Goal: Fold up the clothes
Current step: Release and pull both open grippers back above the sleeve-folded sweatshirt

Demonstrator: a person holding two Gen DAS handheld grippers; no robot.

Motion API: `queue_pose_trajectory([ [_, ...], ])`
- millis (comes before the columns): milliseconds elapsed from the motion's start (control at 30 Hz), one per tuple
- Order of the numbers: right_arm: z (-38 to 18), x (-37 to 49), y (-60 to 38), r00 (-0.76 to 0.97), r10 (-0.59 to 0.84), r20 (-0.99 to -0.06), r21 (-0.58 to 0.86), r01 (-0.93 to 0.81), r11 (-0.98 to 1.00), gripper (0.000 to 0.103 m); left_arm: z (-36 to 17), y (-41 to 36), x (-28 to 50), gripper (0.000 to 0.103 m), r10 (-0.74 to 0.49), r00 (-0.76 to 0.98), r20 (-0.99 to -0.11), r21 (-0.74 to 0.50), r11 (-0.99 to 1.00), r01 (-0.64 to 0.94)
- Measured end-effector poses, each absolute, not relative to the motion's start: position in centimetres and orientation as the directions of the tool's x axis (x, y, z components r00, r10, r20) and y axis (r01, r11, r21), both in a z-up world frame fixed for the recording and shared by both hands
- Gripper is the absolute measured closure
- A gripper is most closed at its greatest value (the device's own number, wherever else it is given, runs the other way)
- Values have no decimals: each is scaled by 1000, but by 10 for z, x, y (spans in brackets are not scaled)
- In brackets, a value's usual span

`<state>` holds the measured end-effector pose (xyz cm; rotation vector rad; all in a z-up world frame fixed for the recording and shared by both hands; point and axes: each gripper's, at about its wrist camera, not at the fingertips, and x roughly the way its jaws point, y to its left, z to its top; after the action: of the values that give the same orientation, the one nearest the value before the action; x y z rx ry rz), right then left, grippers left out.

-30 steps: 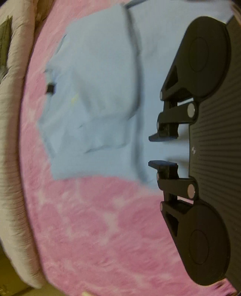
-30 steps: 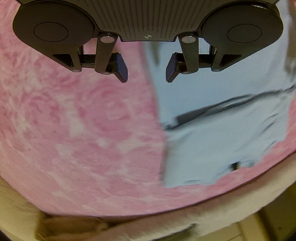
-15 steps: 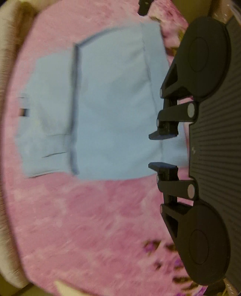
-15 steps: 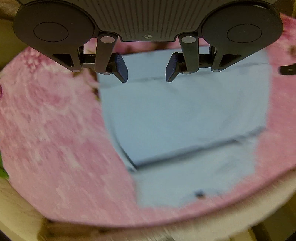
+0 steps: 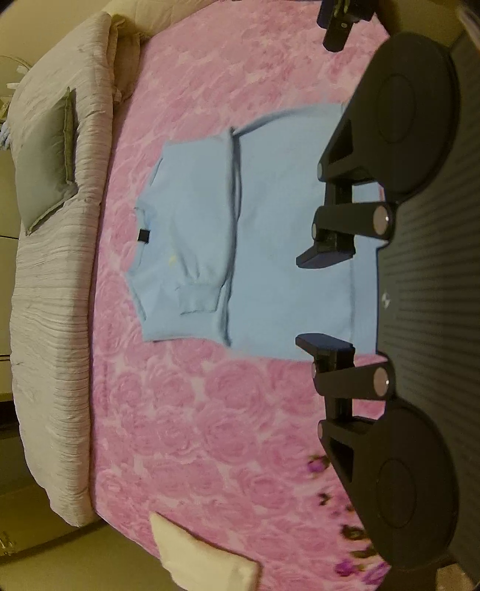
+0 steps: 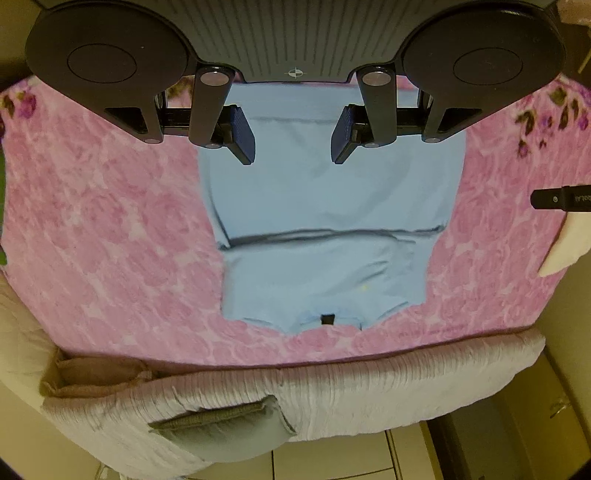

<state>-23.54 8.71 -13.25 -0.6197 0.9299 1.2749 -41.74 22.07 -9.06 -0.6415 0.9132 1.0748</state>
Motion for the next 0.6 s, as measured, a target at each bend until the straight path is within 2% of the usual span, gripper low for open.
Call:
queue_pose_trajectory([
  [300, -124, -182, 46, -16, 520, -854, 96, -987, 127, 53, -85, 150, -377, 65, 488, 155, -859, -9, 289, -957],
  [600, -129, -155, 36, -74, 521, -850, 109, -993, 36, 53, -92, 120, -369, 65, 461, 91, -883, 10, 212, -977],
])
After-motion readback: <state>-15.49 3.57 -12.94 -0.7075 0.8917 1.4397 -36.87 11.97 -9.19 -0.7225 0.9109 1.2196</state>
